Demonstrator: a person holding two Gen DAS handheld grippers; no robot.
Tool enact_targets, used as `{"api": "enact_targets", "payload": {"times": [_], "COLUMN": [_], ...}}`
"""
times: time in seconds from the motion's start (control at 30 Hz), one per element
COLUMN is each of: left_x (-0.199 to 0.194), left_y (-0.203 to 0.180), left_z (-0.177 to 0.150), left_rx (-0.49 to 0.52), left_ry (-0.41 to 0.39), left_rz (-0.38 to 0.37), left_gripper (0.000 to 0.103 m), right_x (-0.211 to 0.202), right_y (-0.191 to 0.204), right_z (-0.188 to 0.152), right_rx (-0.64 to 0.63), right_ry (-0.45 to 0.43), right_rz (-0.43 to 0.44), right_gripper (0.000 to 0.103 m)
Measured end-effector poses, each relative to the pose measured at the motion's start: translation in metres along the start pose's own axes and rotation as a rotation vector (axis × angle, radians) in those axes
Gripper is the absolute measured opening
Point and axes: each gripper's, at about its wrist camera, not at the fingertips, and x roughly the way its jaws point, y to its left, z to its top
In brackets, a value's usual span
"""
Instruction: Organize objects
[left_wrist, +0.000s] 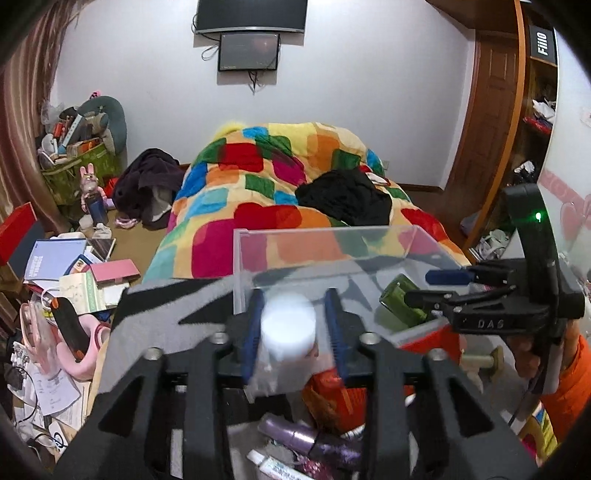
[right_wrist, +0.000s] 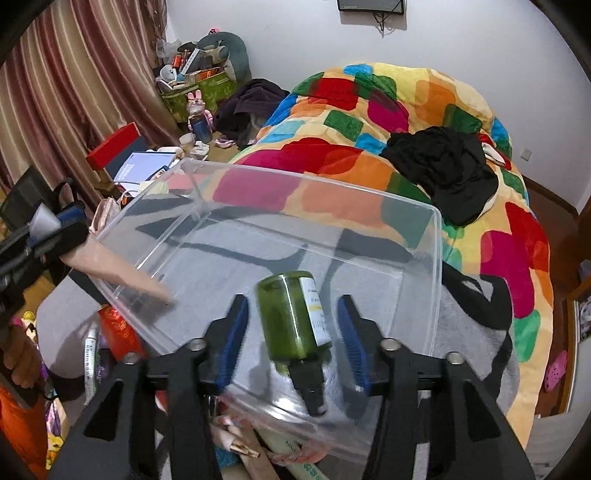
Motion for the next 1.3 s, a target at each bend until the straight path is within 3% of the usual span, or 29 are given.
{"api": "enact_targets", "payload": {"times": [0.1, 0.53, 0.7, 1.1, 1.3], "left_x": [-0.009, -0.039, -0.033, -0.012, -0.006], "left_y": [-0.003, -0.007, -0.007, 0.022, 0.033], "left_z": [-0.003, -0.03, -0.045, -0.086, -0.082], "left_rx": [0.024, 0.082, 0.097, 0.041, -0.04], "left_ry": [-0.018, 0.005, 0.041, 0.182, 0.209], "left_rz": [0.013, 0.039, 0.061, 0.01, -0.008], "left_gripper": [0.051, 0.07, 0.071, 0.071, 0.072], "right_x": [-0.008, -0.066, -0.074, -0.073, -0.059], "right_y": [0.0, 0.015, 0.018, 0.019, 0.033], "right_z": [-0.003, -0.031, -0.045, -0.077, -0.091], "right_rx": [-0.001, -0.027, -0.021, 0.003, -0.004], "right_ry": [-0.02, -0.142, -0.156, -0.127, -0.091], "right_rz": [-0.007, -0.007, 0.011, 0.051, 0.077], "right_gripper": [0.053, 0.064, 0.065, 0.066, 0.066]}}
